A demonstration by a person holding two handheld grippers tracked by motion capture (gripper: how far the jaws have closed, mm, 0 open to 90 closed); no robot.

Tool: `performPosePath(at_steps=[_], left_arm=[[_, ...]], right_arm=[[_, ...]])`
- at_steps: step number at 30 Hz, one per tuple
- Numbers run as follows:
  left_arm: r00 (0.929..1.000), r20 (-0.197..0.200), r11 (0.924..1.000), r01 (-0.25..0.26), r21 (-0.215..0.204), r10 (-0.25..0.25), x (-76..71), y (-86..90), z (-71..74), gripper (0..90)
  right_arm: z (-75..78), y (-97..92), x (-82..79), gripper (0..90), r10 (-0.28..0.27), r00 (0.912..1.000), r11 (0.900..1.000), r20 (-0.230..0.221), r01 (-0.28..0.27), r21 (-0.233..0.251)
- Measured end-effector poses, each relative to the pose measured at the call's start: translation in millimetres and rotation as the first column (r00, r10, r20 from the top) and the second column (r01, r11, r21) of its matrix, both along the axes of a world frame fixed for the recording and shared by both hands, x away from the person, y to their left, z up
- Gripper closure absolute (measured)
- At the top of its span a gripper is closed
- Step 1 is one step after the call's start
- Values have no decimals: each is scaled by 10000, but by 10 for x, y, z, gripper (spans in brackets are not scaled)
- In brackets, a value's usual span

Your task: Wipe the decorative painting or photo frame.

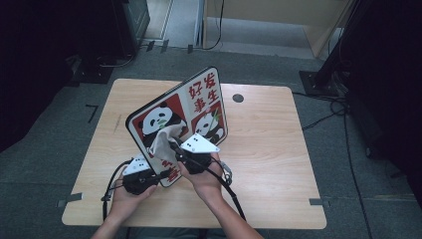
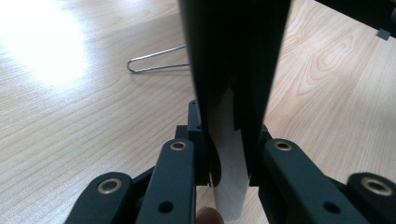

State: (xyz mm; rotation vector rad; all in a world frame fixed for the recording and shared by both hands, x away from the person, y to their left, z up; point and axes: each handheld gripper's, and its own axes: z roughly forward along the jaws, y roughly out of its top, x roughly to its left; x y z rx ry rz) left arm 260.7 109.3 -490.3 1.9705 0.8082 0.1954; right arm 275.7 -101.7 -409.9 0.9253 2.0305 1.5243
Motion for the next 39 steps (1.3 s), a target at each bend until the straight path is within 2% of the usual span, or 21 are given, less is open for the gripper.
performPosePath(at_steps=[5,12,16,18,21,26,29,33,39], left_arm=[[10000,-1,10000,-18,-31,18,-2,-3,-1,801],[10000,-25,10000,26,5,-26,1,1,2,801],[10000,-20,10000,18,2,-18,0,1,1,801],[10000,-46,10000,23,2,-23,0,3,1,801],[10000,-48,10000,25,-30,-26,4,5,-1,801],[10000,-37,10000,-16,-42,16,2,1,-1,801],[10000,-15,10000,-28,-28,28,-2,-7,1,800],[10000,4,10000,-14,-12,14,-5,-10,3,800],[10000,-1,10000,35,20,-35,0,-1,2,799]], right_arm=[[279,80,33,832,31,9987,9999,516,-38,139],[719,283,35,831,329,9909,9986,1302,-378,360],[846,392,13,828,599,9857,9973,1575,-657,321],[836,414,12,826,628,9843,9978,1650,-657,120],[751,393,16,826,681,9867,9976,1478,-697,53],[491,341,-47,830,752,9916,9972,1057,-752,-39],[418,328,-76,831,726,9930,9974,933,-726,-34],[492,342,-67,833,676,9933,9977,937,-679,2],[713,403,-6,832,731,9903,9969,1181,-760,199]])
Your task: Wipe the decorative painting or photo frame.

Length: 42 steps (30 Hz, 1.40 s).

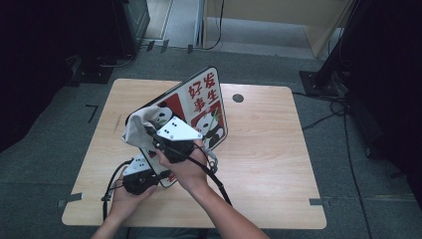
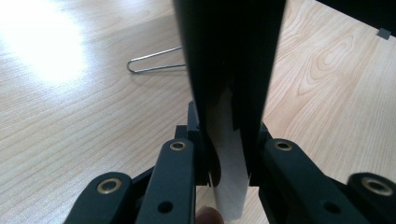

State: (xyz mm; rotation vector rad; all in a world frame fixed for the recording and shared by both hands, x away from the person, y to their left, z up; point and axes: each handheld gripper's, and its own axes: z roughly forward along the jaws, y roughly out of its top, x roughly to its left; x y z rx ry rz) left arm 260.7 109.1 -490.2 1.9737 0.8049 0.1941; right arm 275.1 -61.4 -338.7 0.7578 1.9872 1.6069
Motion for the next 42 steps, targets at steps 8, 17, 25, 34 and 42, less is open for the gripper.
performPosePath(at_steps=[8,17,25,34,42], left_arm=[[10000,16,10000,-65,-36,65,-3,-10,-5,799],[9999,115,10000,-89,22,88,-10,-24,0,797],[9999,97,10000,-91,-29,91,-8,-23,-6,797],[9998,184,10000,-25,92,23,-8,-22,-2,796],[9999,147,10000,-91,-37,92,-3,-25,-11,795]], right_arm=[[-184,-71,-17,833,-34,9998,9999,-170,36,99],[-477,-142,-99,833,-101,9983,9997,-575,88,-227],[-550,-129,-130,832,6,9984,9999,-557,-12,-111],[-818,-163,-223,828,-44,9942,9997,-1077,18,-243],[-675,-191,-115,824,-4,9962,10000,-874,10,66]])
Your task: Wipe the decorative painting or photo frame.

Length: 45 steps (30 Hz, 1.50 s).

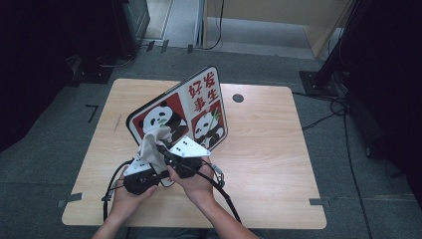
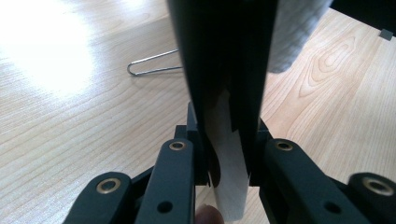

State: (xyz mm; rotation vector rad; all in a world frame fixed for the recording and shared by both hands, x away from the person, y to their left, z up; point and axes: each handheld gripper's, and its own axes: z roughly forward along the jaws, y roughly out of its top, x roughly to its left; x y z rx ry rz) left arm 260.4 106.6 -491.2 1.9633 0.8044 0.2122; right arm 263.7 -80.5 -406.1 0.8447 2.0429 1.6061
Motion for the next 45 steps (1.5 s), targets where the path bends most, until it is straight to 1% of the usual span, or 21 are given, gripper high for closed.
performPosePath(at_steps=[2,6,8,11,14,16,17,20,23,26,27,29,31,33,35,37,38,39,41,44,45], left_arm=[[10000,2,10000,5,-8,-5,0,0,-1,795],[10000,9,10000,44,47,-44,4,5,3,795],[10000,-17,10000,44,52,-44,2,1,8,795],[10000,36,10000,44,76,-44,2,-1,7,795],[10000,59,9999,55,90,-56,3,1,6,794],[9999,73,9999,70,105,-71,3,2,3,793],[9999,80,9999,82,106,-83,3,2,1,793],[9999,101,9999,92,125,-93,1,3,3,786],[9997,24,9996,247,166,-247,-12,17,13,747],[9988,-192,9989,458,9,-458,-15,70,51,706],[9986,-196,9988,495,-13,-495,-17,88,66,697],[9982,-300,9983,510,-277,-518,-21,138,114,688],[9981,-297,9982,540,-274,-548,-27,181,172,683],[9982,-187,9979,556,-320,-562,-37,224,245,677],[9990,-47,9980,435,-458,-438,-41,272,321,675],[9996,-13,9964,290,-793,-292,-23,343,421,675],[9998,12,9940,182,-1078,-182,-13,396,504,675],[9999,50,9928,154,-1184,-149,-3,422,548,675],[9998,177,9925,22,-1225,0,18,468,669,683],[9996,289,9893,-21,-1457,63,43,496,852,687],[9995,301,9894,-17,-1451,61,47,497,878,689]], right_arm=[[-67,-27,-5,826,-32,10000,10000,-12,32,-1],[-213,-122,19,820,-139,9995,9999,-268,137,-57],[-215,-183,73,820,-254,9991,9996,-345,251,-83],[-189,-280,161,824,-654,9972,9979,-357,652,-58],[-188,-328,198,827,-915,9947,9958,-460,917,27],[-200,-326,191,829,-934,9945,9956,-483,938,52],[-205,-322,188,830,-939,9948,9956,-388,939,3],[-213,-329,184,829,-941,9946,9955,-446,944,38],[-242,-342,173,829,-927,9945,9957,-493,928,-15],[-295,-363,155,829,-847,9945,9964,-623,847,-26],[-324,-376,147,828,-814,9943,9967,-684,814,-36],[-364,-389,131,829,-809,9938,9967,-757,805,-91],[-421,-406,112,829,-796,9936,9968,-800,785,-175],[-481,-422,84,830,-807,9924,9965,-924,785,-274],[-530,-435,62,830,-820,9913,9963,-1033,789,-334],[-589,-443,42,830,-809,9905,9962,-1113,767,-416],[-609,-447,32,831,-846,9899,9957,-1136,796,-479],[-648,-455,19,830,-839,9893,9956,-1194,782,-511],[-685,-462,8,831,-861,9887,9952,-1225,795,-578],[-733,-469,-10,831,-858,9873,9949,-1335,779,-634],[-752,-469,-13,831,-877,9876,9945,-1302,794,-679]])
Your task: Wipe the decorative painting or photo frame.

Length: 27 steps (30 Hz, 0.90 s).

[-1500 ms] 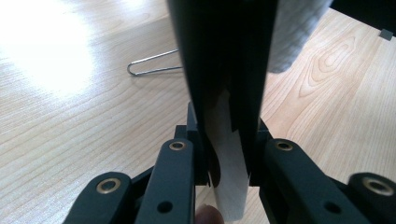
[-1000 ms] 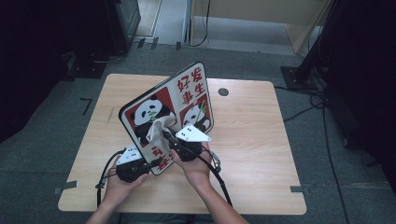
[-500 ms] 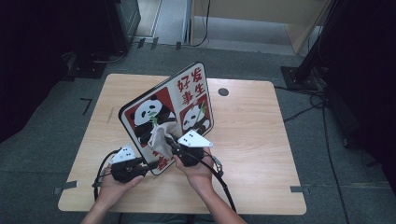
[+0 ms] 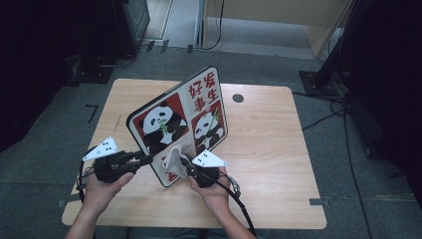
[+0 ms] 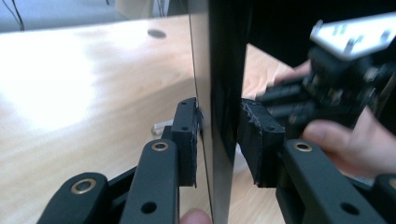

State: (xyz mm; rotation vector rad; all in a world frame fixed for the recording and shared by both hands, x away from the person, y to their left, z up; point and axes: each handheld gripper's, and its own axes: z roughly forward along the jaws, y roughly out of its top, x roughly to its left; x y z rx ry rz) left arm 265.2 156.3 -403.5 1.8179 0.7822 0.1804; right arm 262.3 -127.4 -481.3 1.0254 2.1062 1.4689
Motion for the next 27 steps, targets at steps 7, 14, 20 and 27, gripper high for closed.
performPosePath(at_steps=[7,14,20,27], left_arm=[[9996,90,9986,-249,-472,253,74,-14,209,721],[9990,-41,9970,-450,-630,449,124,-5,298,743],[9988,-176,9979,-466,-454,459,136,-30,334,784],[9984,-317,9980,-474,-421,461,148,-29,344,791]], right_arm=[[-73,29,-49,831,78,9999,9998,-87,-79,-186],[-111,65,-92,829,183,9998,9996,-79,-185,-198],[-82,147,-136,830,429,9991,9990,74,-429,-87],[98,281,-192,830,670,9959,9976,609,-679,123]])
